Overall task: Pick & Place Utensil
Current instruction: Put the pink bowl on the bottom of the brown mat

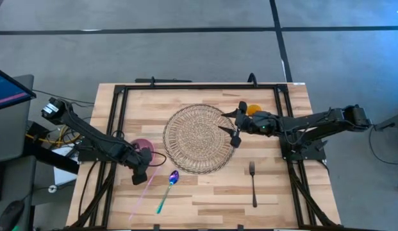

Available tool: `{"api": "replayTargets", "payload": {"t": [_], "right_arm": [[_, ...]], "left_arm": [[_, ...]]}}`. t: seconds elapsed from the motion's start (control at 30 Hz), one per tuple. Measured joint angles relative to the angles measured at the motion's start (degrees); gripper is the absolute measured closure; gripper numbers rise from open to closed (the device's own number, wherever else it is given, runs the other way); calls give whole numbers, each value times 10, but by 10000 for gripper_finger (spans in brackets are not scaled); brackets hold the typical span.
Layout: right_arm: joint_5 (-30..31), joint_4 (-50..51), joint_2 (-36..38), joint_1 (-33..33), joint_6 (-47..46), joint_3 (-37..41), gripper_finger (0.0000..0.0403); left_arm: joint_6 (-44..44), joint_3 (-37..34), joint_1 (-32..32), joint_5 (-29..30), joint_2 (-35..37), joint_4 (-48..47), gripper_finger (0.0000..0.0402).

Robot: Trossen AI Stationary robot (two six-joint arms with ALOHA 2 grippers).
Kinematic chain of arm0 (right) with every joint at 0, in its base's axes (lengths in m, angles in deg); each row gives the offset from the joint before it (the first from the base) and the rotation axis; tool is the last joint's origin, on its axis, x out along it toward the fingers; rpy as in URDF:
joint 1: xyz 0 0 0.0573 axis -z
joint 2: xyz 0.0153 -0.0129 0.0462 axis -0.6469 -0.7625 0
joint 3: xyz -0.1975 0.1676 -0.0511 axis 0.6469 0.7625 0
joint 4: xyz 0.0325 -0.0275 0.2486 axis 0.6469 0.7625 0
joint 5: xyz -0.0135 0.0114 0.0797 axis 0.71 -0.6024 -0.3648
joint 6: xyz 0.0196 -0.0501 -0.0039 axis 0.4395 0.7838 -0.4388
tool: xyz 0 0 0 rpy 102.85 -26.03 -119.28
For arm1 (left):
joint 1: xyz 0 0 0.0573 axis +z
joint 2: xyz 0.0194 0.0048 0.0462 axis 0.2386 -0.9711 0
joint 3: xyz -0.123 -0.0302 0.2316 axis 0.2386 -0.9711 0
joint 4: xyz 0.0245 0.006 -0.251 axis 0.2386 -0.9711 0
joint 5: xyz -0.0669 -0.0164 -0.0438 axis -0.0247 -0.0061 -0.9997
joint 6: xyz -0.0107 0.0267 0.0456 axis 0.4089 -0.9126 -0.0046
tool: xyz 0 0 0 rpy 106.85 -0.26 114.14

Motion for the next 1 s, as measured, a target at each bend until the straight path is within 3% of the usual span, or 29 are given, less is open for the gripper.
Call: {"api": "replayTargets", "payload": {"t": [0.17,0.33,0.53,1.0], "right_arm": [[0,-1,0,0,0,0,159],[0,-7,0,0,0,0,159],[0,-10,0,0,0,0,159],[0,-30,0,0,1,0,159]], "left_arm": [[0,6,0,8,3,-7,387],[-14,39,0,31,2,3,388],[-108,116,5,77,-27,6,394],[-372,273,84,65,-226,40,391]]}}
